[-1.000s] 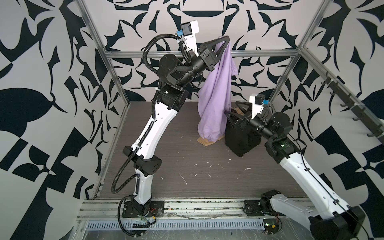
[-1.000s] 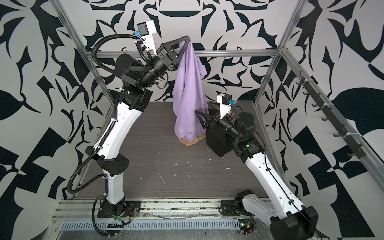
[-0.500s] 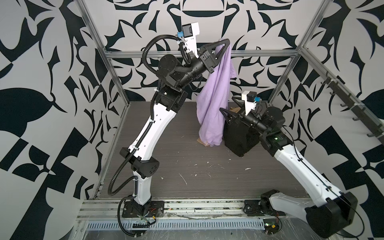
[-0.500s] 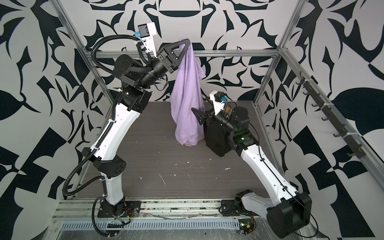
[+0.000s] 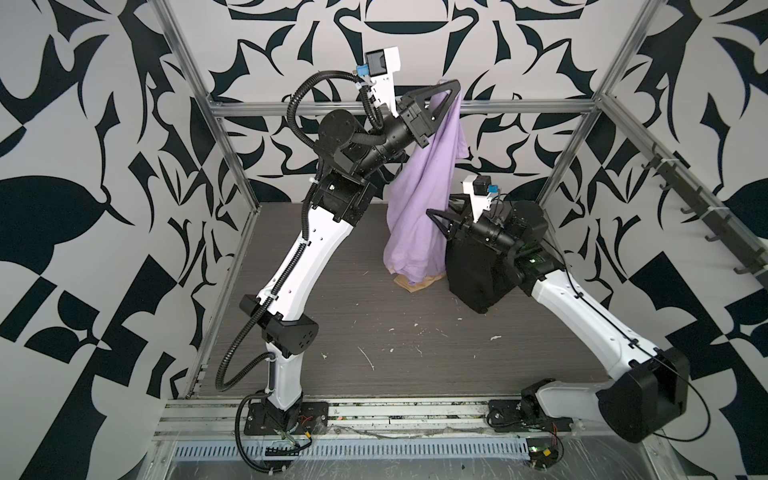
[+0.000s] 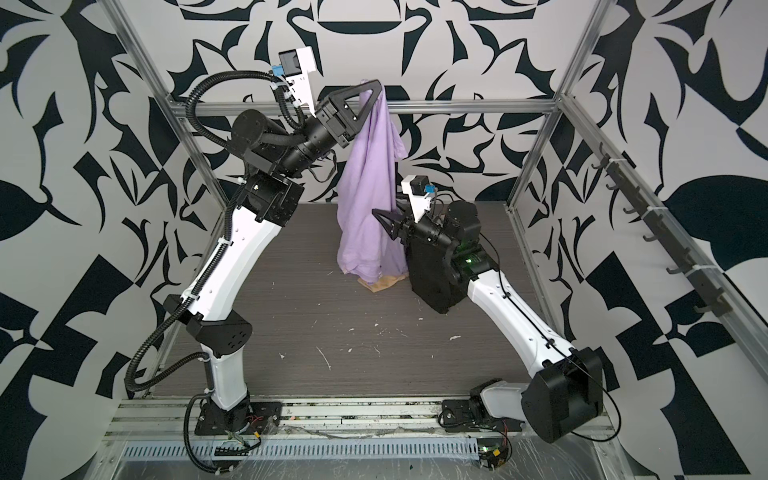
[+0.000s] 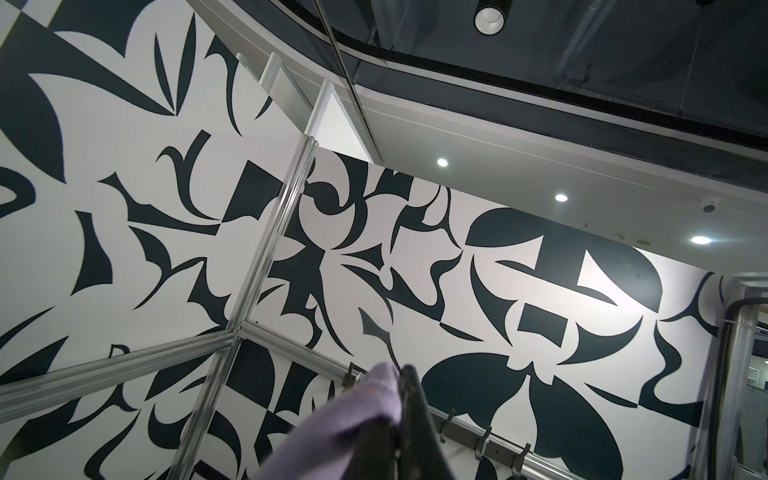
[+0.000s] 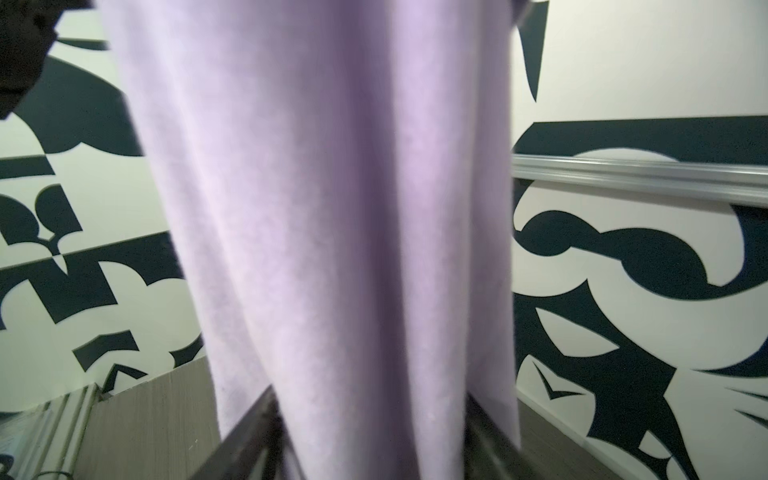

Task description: Pick out a specific cloth from the pile

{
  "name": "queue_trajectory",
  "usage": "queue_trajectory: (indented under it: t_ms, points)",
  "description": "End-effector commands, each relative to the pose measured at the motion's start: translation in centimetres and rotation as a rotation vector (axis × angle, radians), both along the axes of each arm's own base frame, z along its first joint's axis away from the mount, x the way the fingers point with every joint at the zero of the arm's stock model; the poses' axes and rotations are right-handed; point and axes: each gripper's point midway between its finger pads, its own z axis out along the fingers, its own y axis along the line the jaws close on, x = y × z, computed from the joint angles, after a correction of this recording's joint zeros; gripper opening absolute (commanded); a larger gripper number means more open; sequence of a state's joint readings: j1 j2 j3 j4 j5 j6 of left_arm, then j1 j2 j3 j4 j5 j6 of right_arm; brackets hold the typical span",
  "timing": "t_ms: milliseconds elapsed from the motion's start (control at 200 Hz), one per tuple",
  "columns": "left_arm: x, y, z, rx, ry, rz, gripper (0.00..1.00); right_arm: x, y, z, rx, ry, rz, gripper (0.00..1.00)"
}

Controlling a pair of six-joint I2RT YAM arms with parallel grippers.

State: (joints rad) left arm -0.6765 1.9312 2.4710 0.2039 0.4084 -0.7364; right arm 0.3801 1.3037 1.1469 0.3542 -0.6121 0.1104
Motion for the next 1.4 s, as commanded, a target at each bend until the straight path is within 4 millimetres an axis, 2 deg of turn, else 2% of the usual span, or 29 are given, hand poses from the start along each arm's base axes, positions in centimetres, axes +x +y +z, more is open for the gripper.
queue_trajectory:
  t_ms: [0, 45, 65, 165, 360, 470, 650, 1000, 1230, 1395]
  points:
    - [-3.1, 2.3, 3.2, -0.075, -0.076, -0.007, 0.00, -1.6, 0.1, 3.8, 0.031, -0.097, 0.024, 0.48]
    - [-3.1, 2.3, 3.2, -0.074, -0.076, -0.001, 0.00, -1.8, 0.2, 3.9, 0.029, -0.099, 0.020, 0.43]
    - [-3.0, 2.3, 3.1, -0.071, -0.075, -0.001, 0.00, -1.9, 0.2, 4.0, 0.027, -0.103, 0.017, 0.37]
    - [-3.0, 2.4, 3.1, -0.063, -0.077, 0.013, 0.00, -2.3, 0.2, 4.4, 0.023, -0.114, -0.004, 0.19]
    - [-2.9, 2.6, 2.8, -0.043, -0.081, 0.043, 0.00, -2.6, -0.1, 5.7, 0.020, -0.132, -0.065, 0.00]
    - [-2.9, 2.9, 2.7, -0.032, -0.081, 0.061, 0.00, -2.5, -0.4, 6.5, 0.013, -0.122, -0.112, 0.00]
    - [-3.6, 3.2, 2.8, -0.009, -0.088, 0.063, 0.00, -3.8, -0.8, 8.5, 0.021, -0.150, -0.143, 0.00]
    - [-4.2, 4.8, 1.4, 0.055, -0.089, 0.156, 0.00, -6.3, -0.5, 11.8, -0.010, -0.131, -0.169, 0.00]
    - [-4.3, 5.7, 1.5, 0.067, -0.079, 0.187, 0.00, -7.7, -0.5, 13.7, 0.003, -0.132, -0.158, 0.00]
    - [-4.3, 6.3, 2.1, 0.069, -0.083, 0.203, 0.00, -8.2, -0.5, 15.9, 0.012, -0.157, -0.158, 0.00]
